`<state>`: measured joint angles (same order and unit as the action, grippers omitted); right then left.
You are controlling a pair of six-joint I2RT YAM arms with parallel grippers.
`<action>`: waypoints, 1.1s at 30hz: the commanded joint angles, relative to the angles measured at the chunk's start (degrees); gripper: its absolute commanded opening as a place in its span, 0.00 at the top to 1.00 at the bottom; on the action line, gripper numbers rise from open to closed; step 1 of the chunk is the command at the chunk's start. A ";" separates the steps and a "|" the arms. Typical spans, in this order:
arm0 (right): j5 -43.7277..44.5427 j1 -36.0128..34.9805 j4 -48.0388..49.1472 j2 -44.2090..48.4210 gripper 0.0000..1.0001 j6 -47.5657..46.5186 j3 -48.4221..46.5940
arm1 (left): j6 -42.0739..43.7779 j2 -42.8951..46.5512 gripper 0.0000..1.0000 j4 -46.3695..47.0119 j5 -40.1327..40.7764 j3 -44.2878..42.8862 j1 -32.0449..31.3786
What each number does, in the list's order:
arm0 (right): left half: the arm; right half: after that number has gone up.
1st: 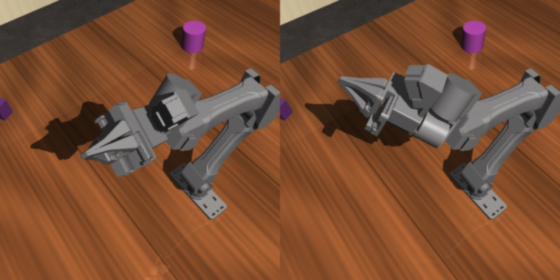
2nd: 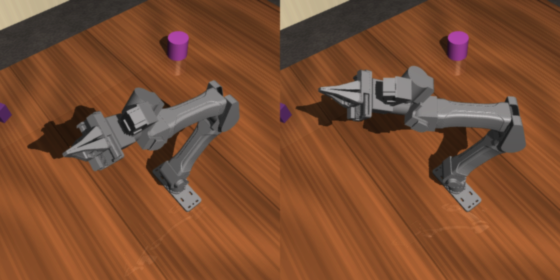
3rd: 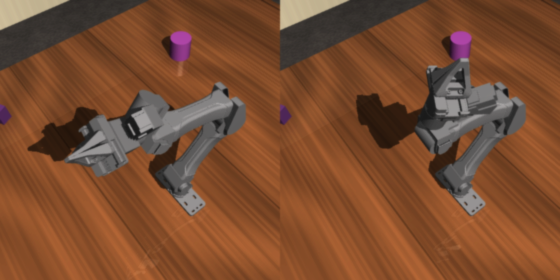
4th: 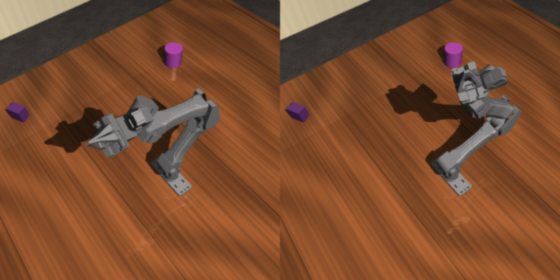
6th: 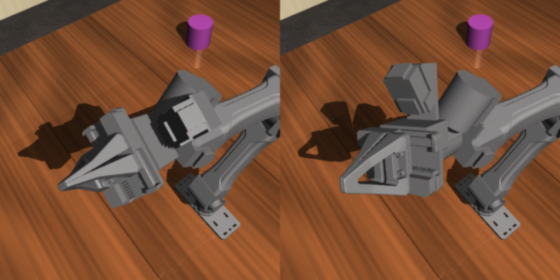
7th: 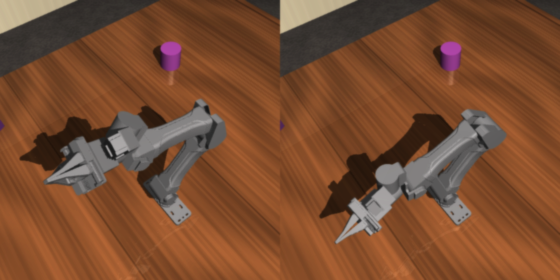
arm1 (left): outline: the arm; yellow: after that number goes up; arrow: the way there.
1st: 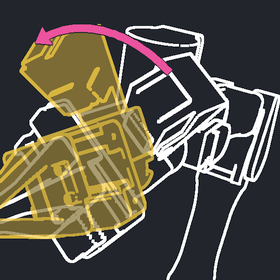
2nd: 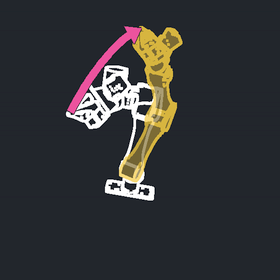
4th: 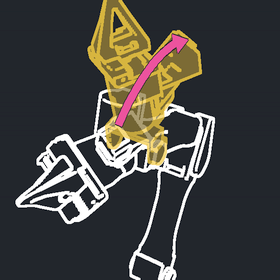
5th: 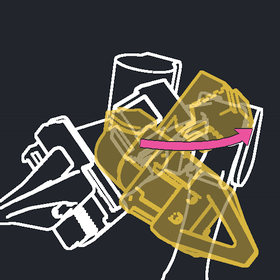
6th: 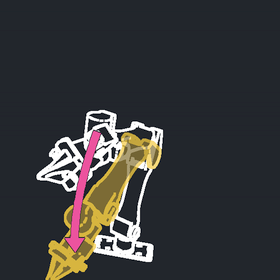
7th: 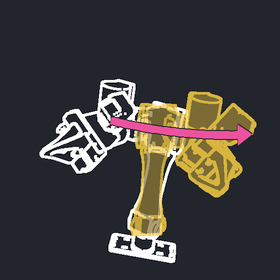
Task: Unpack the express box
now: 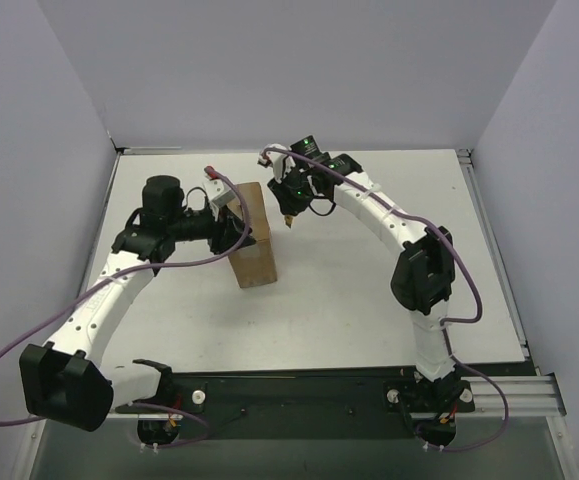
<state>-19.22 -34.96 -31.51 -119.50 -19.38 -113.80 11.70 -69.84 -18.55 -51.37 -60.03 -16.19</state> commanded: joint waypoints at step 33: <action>-2.13 -3.45 4.96 -2.83 1.00 2.40 -10.90 | -2.64 0.15 0.88 13.26 3.82 12.30 -5.08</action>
<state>-17.26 -36.58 -28.10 -120.42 -19.31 -119.04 10.70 -69.32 -9.63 -46.87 -46.33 -18.57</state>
